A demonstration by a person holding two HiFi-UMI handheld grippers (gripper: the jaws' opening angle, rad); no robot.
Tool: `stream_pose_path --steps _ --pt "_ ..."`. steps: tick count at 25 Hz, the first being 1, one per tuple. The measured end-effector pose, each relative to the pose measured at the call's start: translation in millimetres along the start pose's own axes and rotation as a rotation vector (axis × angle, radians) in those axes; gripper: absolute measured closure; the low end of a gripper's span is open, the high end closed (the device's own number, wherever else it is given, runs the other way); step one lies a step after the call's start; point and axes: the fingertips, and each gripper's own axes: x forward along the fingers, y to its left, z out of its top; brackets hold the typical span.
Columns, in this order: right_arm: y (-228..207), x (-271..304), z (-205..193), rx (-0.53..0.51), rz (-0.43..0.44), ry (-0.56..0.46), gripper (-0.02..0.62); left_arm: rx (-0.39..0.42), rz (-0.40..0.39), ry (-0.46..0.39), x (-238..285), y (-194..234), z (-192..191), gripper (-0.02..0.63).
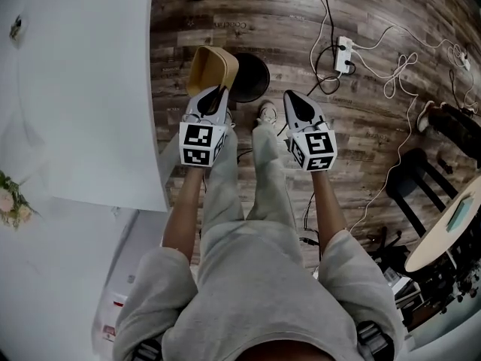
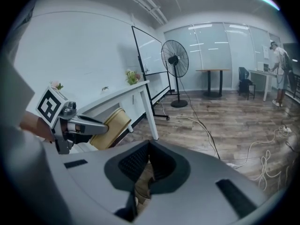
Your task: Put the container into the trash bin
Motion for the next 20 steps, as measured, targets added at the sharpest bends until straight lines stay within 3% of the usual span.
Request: stream_pose_path --steps 20 --pt "-4.6 47.5 -81.7 0.035 0.036 0.049 0.581 0.001 -0.063 0.042 73.6 -6.3 -77.1 0.575"
